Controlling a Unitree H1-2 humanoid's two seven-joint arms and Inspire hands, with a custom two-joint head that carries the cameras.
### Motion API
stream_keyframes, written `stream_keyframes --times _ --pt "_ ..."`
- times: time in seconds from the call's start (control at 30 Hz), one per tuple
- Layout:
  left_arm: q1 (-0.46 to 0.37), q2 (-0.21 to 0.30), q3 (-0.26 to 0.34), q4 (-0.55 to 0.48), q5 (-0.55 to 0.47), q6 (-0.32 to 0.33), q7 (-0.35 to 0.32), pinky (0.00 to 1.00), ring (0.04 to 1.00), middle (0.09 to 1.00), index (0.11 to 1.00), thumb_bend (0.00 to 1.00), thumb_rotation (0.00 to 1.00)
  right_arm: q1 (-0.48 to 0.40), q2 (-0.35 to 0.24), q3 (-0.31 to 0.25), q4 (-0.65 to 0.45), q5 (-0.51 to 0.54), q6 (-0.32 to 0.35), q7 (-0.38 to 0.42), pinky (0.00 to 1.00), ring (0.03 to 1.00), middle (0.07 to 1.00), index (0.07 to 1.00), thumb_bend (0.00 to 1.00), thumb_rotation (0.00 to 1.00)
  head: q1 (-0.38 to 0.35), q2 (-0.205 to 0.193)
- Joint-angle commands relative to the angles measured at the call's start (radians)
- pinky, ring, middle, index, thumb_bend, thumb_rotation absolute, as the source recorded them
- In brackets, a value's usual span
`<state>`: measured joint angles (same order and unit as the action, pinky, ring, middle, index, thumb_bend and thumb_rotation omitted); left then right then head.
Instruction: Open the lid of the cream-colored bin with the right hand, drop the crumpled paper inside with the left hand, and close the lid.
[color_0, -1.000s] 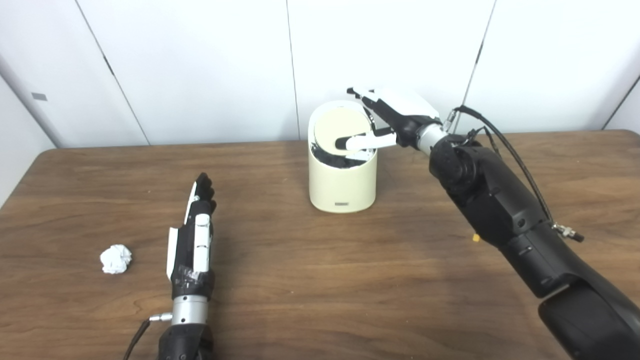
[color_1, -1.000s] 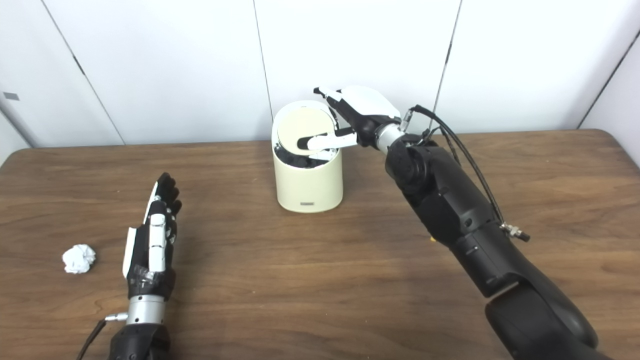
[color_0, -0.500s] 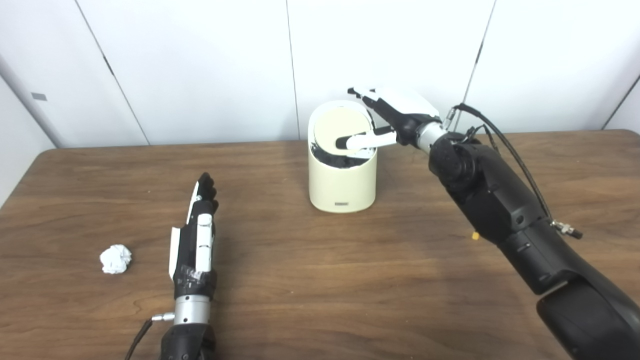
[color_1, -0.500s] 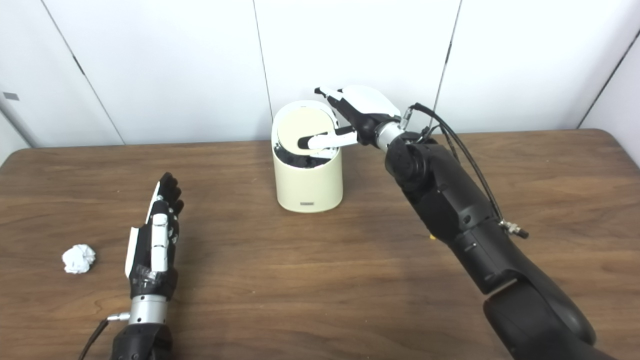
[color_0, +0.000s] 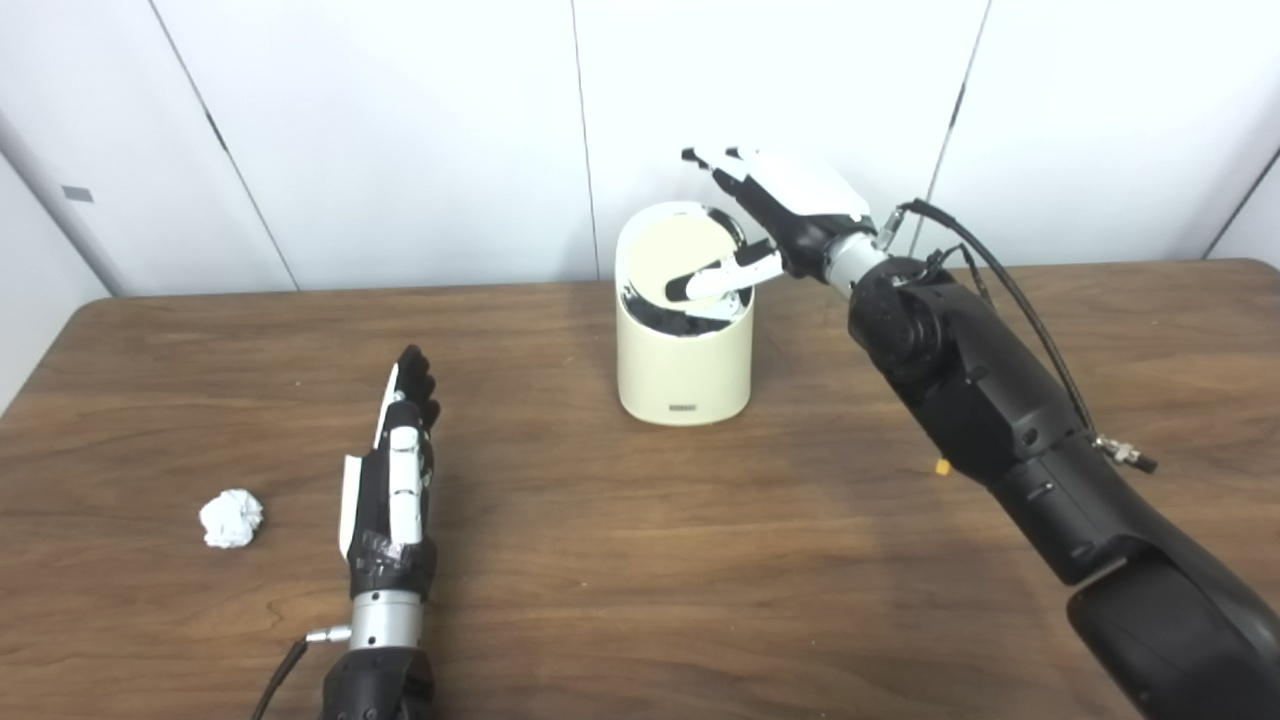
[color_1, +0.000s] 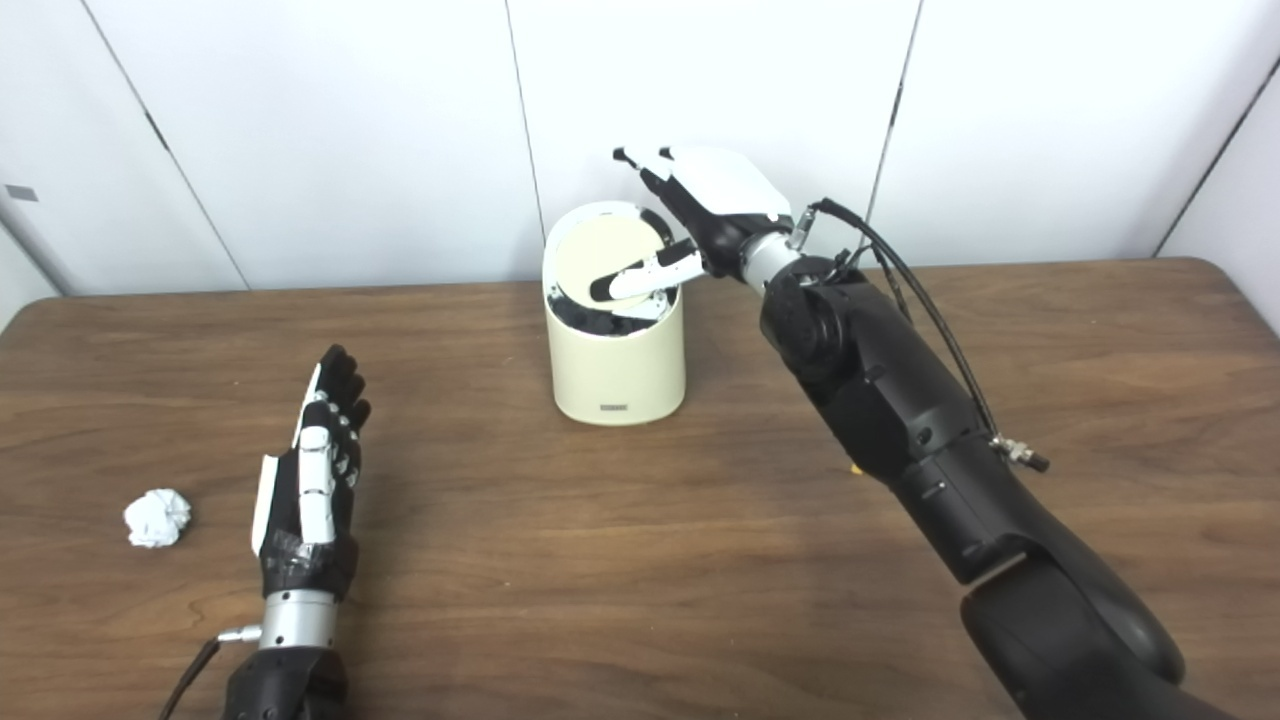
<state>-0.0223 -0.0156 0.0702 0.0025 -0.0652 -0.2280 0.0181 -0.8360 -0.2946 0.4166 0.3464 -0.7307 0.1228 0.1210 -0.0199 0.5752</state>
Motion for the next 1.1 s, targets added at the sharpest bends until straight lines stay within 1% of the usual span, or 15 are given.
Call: stream_keyframes --times 0.0,0.33,0.47,0.57,0.67,0.9,1.07 --pt "0.039 -0.027 -0.016 0.044 -0.011 -0.020 -0.005 1.00 1.000 0.997 1.000 0.41 0.97 -0.036 -0.017 0.010 0.003 -0.049 -0.007 -0.018 1.00 0.985 0.933 0.966 0.74 0.52 -0.001 0.001" --pt "0.041 -0.025 -0.016 0.043 -0.015 -0.020 -0.004 1.00 1.000 0.991 1.000 0.41 0.97 -0.025 -0.038 0.040 -0.005 -0.124 -0.028 -0.081 1.00 1.000 0.956 0.969 0.77 0.41 -0.002 0.003" --pt "0.044 -0.024 -0.019 0.035 -0.018 -0.014 -0.006 1.00 1.000 0.996 1.000 0.41 0.97 -0.018 -0.045 0.045 -0.008 -0.142 -0.037 -0.088 0.99 1.000 0.951 0.968 0.77 0.39 -0.002 0.007" --pt "0.044 -0.025 -0.018 0.033 -0.020 -0.011 -0.004 1.00 1.000 0.995 1.000 0.40 0.96 -0.015 -0.047 0.041 -0.009 -0.135 -0.041 -0.083 0.99 0.998 0.947 0.965 0.77 0.39 -0.001 0.009" --pt "0.043 -0.025 -0.017 0.033 -0.023 -0.011 -0.004 1.00 1.000 0.991 1.000 0.41 0.97 -0.011 -0.048 0.034 -0.010 -0.120 -0.037 -0.067 1.00 0.994 0.948 0.966 0.78 0.43 -0.001 0.009" --pt "0.042 -0.024 -0.016 0.035 -0.018 -0.011 0.001 1.00 1.000 0.987 1.000 0.40 0.97 0.000 -0.054 0.029 -0.003 -0.104 -0.045 -0.060 0.98 0.983 0.942 0.963 0.80 0.48 -0.001 0.007" --pt "0.042 -0.027 -0.017 0.038 -0.019 -0.016 0.001 1.00 1.000 0.986 1.000 0.42 0.94 0.005 -0.061 0.030 0.000 -0.106 -0.047 -0.058 0.97 0.983 0.940 0.959 0.81 0.46 0.004 0.008"
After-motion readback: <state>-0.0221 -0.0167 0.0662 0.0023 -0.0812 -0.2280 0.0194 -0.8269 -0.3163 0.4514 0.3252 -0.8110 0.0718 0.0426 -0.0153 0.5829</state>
